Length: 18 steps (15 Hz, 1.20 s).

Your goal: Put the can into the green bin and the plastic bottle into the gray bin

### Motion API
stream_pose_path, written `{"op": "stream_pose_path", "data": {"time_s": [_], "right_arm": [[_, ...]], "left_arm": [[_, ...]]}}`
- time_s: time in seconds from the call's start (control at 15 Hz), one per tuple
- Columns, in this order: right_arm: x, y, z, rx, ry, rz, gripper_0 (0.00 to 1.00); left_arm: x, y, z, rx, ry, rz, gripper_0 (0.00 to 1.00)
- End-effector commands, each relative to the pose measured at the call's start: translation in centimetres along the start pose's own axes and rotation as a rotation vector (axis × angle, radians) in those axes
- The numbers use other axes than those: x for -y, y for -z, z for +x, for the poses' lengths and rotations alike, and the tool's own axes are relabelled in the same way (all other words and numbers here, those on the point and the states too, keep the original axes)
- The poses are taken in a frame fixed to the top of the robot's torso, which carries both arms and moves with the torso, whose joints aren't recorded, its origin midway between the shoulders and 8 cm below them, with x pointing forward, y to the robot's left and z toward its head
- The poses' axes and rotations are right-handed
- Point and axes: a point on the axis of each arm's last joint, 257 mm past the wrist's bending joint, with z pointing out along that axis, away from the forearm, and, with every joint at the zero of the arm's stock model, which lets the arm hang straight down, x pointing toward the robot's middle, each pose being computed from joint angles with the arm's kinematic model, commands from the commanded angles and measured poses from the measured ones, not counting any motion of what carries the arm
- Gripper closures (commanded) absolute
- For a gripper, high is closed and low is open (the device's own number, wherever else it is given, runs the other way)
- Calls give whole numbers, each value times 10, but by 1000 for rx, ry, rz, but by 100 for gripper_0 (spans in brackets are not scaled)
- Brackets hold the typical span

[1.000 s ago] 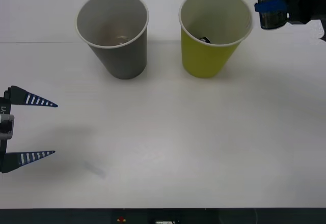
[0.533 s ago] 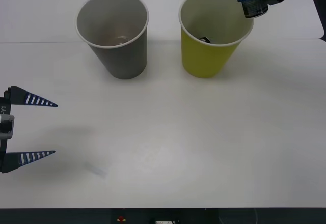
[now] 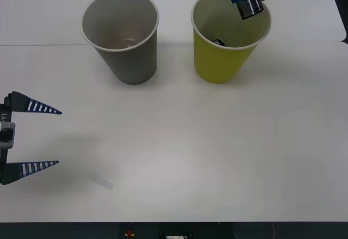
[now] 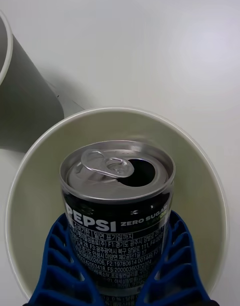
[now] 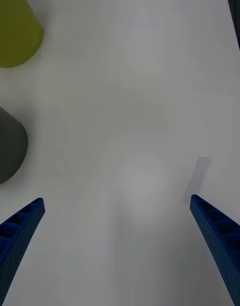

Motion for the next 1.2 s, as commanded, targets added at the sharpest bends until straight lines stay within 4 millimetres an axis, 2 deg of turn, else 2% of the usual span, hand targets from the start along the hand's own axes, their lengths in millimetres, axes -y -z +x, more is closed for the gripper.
{"op": "stream_pose_path", "data": {"time_s": [0.07,0.27,0.4,0.47,0.73,1.2], "right_arm": [[-4,-2,-9,27,14,-4,100],[-4,-2,-8,24,24,-3,100],[-1,-2,-7,19,26,10,13],[2,-2,-3,2,27,21,0],[9,-3,4,-24,31,43,0],[3,5,-3,-13,38,46,0]], "left_arm": [[0,0,0,0,0,0,0],[0,0,0,0,0,0,0],[0,0,0,0,0,0,0],[0,0,0,0,0,0,0],[0,0,0,0,0,0,0],[0,0,0,0,0,0,0]]}}
